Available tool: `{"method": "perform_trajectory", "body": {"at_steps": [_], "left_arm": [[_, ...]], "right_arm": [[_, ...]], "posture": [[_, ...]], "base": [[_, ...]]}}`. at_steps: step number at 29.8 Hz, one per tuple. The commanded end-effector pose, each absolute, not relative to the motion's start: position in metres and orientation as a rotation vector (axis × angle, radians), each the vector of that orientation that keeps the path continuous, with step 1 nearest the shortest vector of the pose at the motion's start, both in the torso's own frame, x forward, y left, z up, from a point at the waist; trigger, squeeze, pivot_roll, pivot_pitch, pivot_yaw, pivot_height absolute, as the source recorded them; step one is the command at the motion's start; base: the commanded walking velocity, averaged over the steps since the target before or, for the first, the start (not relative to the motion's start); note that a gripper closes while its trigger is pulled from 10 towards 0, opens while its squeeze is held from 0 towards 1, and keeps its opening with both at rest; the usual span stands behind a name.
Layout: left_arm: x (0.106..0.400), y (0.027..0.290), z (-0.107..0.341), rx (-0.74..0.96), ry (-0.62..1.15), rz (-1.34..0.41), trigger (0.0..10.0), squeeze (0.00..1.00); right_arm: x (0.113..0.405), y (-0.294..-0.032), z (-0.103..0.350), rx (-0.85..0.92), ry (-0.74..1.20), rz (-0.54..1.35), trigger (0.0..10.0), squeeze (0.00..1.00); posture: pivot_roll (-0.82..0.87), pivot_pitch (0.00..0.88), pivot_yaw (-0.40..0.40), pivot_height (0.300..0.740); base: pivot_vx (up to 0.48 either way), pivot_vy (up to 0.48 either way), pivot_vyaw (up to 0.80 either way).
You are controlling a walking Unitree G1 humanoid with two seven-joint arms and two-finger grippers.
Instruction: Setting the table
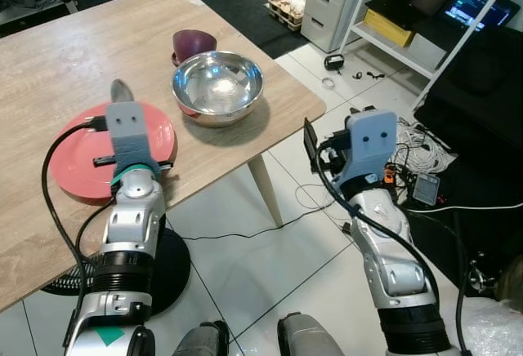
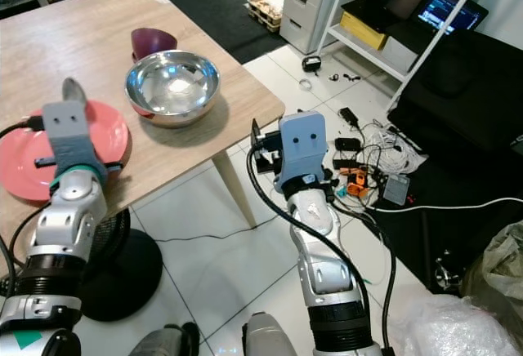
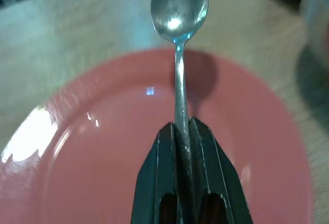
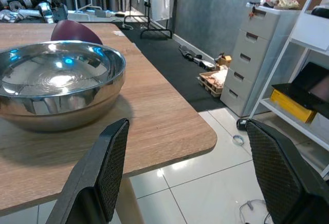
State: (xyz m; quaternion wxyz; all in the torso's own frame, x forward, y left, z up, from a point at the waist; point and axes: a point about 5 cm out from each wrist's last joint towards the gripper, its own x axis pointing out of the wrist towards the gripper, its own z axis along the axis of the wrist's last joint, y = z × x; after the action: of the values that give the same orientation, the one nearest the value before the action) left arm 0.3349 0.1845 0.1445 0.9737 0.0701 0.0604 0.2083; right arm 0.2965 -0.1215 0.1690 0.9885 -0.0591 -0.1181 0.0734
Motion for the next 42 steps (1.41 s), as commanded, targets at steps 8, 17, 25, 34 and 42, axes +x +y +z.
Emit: {"method": "perform_trajectory", "body": {"at_steps": [8,17,25,34,42], "left_arm": [[0.318,0.198,0.185,0.185,-0.028,0.308,10.0,0.00],[0.299,0.212,0.193,0.306,-0.035,0.219,10.0,0.00],[0.281,0.214,0.186,0.281,0.179,-0.001,10.0,0.00],[0.273,0.223,0.159,0.031,0.383,0.094,10.0,0.00],[0.269,0.219,0.146,-0.056,0.454,0.085,10.0,0.22]], "right_arm": [[0.297,-0.128,0.167,-0.081,-0.219,0.123,10.0,0.00],[0.299,-0.126,0.164,-0.082,-0.211,0.130,10.0,0.00],[0.299,-0.128,0.162,-0.085,-0.205,0.127,10.0,0.00],[0.299,-0.127,0.161,-0.085,-0.202,0.131,10.0,0.00],[0.299,-0.127,0.161,-0.089,-0.202,0.135,10.0,0.00]], "posture": [[-0.12,0.072,0.058,0.740],[-0.10,0.063,0.052,0.740],[-0.09,0.054,0.065,0.740],[-0.09,0.050,0.060,0.740],[-0.09,0.050,0.059,0.740]], "base": [[0.000,0.000,0.00],[0.000,0.000,0.00],[0.000,0.000,0.00],[0.000,0.000,0.00],[0.000,0.000,0.00]]}}
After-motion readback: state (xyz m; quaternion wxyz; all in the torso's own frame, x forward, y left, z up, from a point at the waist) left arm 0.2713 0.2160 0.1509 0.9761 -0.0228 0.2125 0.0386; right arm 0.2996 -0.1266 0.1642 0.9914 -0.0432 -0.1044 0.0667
